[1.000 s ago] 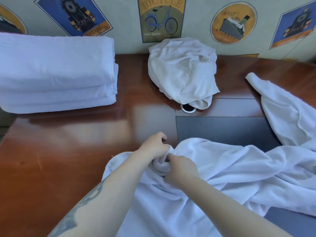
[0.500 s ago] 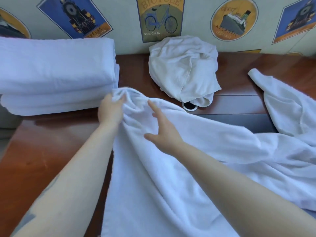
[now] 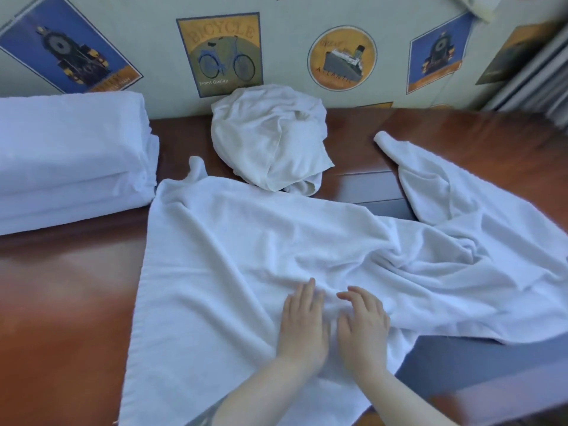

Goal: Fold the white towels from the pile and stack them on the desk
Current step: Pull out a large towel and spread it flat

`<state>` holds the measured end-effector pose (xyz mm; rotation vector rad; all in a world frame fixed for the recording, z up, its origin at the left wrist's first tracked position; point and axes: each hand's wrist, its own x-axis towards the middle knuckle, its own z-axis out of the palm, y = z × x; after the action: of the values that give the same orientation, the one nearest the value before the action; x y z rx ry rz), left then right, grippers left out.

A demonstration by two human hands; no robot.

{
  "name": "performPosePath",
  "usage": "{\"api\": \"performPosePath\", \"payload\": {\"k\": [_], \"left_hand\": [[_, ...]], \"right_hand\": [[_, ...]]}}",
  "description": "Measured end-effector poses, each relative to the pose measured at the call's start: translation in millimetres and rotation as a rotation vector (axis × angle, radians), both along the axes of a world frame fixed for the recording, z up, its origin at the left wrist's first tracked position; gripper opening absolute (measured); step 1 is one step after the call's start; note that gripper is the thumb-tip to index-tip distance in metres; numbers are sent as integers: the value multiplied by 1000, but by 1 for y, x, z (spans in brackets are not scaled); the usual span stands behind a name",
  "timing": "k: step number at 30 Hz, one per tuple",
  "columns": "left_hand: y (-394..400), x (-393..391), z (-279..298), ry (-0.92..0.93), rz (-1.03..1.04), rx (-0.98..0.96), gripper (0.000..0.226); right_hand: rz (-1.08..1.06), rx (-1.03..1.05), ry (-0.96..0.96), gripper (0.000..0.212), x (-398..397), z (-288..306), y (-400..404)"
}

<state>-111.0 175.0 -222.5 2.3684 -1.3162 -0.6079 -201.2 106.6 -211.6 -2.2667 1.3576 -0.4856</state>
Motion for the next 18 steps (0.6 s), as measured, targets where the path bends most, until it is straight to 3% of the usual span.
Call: {"api": "performPosePath", "payload": {"k": [4,7,9,13,18], "left_hand": [[-19,-45,-10,-126,-168,-35,65],[-44,-67,-17,-102,-344,92,74],[-61,-78,-18,-139,-355,152,74],[-96,-94,-15,-157,-185,318,71],[-137,-68,2,-136,-20,481,54]], "right_hand": [[-99,-2,48,36,-59,2,-29],[-162,-53,51,34,-101,5,-56],[-285,10,-5,28,-124,2,-75],[-753,459,-222,14,-171,-4,-121],[-1059,859,-824,48,-216,8,-190]]}}
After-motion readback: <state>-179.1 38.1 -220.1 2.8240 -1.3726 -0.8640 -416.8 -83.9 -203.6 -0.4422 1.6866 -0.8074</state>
